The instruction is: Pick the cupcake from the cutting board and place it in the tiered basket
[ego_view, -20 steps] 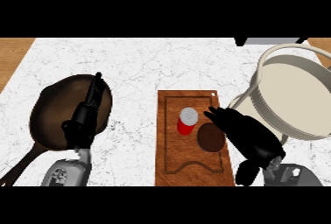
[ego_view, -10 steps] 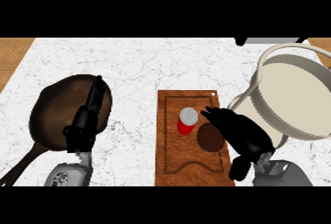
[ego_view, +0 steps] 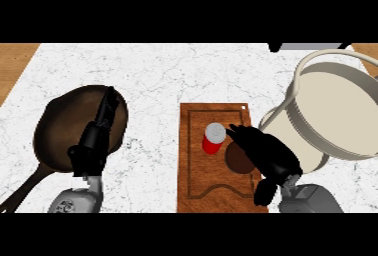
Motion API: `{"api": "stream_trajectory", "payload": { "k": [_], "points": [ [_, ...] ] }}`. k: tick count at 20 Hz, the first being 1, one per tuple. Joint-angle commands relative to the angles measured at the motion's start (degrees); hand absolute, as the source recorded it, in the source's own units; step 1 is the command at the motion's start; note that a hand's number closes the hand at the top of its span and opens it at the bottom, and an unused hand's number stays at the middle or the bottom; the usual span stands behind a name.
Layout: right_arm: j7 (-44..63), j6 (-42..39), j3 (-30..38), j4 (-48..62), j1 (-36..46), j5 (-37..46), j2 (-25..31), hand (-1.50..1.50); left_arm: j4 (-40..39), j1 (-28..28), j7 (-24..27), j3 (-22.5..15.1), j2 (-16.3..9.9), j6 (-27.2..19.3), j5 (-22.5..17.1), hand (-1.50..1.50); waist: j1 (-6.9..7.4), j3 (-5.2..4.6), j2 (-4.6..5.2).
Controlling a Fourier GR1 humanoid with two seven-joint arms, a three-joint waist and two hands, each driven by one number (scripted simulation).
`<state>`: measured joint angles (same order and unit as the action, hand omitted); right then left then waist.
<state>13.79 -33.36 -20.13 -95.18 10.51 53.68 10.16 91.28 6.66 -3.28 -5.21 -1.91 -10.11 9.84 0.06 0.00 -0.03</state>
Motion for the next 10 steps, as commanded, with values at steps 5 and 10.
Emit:
{"api": "stream_trajectory", "payload": {
  "k": [5,10],
  "points": [
    [-3.5,7.4,0.2,5.8,-1.7,2.7,-3.6,-1.50,-4.0,-2.1,5.5,0.2,1.6,-0.1,0.1,0.00,-0.01,0.00,0.03],
    [-7.0,13.8,0.3,8.7,0.8,6.6,-3.3,1.50,-1.9,-2.0,3.1,-1.7,1.8,-0.8,1.2,0.00,0.05,0.01,0.01]
  ]
}}
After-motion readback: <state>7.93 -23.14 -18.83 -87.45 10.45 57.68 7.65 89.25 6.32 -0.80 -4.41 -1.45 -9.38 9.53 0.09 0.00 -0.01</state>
